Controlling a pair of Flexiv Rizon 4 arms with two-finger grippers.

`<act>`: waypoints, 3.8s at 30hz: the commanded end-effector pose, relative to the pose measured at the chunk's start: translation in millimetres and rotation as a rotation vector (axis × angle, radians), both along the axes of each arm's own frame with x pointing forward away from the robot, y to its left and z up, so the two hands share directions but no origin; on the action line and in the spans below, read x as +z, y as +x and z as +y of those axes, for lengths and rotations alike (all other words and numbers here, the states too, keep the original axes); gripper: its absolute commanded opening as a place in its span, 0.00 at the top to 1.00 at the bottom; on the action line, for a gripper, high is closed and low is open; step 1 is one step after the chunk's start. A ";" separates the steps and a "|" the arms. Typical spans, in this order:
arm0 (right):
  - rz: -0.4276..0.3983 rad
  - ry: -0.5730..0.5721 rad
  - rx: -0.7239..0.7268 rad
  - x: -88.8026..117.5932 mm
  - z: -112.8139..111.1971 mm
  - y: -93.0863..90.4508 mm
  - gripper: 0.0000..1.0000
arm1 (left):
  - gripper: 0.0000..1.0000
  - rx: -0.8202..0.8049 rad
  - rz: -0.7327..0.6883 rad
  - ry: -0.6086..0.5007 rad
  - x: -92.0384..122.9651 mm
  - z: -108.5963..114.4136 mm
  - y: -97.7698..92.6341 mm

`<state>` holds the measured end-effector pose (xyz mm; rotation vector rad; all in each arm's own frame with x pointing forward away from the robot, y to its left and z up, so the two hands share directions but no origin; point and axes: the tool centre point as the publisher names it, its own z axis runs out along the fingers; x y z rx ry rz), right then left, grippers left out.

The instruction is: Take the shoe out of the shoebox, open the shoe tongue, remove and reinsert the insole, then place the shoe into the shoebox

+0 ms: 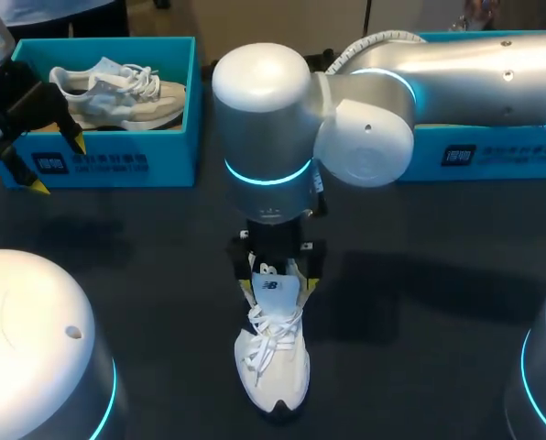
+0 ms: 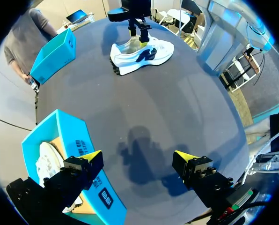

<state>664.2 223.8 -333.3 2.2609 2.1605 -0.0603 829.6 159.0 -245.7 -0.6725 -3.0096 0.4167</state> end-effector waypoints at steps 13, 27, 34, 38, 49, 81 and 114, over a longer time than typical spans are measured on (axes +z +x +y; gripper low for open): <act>-0.016 -0.008 -0.096 17.6 1.5 -45.1 0.00 | 0.00 -0.001 0.000 0.004 0.5 0.1 -0.2; 0.023 0.044 -0.167 30.1 10.3 -87.9 0.00 | 0.00 -0.001 0.000 0.004 0.5 0.1 -0.2; 0.039 0.022 -0.157 41.0 25.2 -98.1 0.34 | 0.00 -0.001 0.000 0.004 0.5 0.1 -0.2; 0.012 0.021 -0.153 38.1 25.6 -97.0 0.68 | 0.00 -0.001 0.000 0.004 0.5 0.1 -0.2; -0.031 0.068 -0.094 16.3 15.6 -55.0 0.82 | 0.00 -0.001 0.000 0.004 0.5 0.1 -0.2; -0.065 0.037 0.028 8.5 14.7 -7.3 0.76 | 0.00 -0.001 0.000 0.004 0.5 0.1 -0.2; 0.068 0.140 1.418 39.6 22.1 54.5 0.00 | 0.00 -0.001 0.000 0.004 0.5 0.1 -0.2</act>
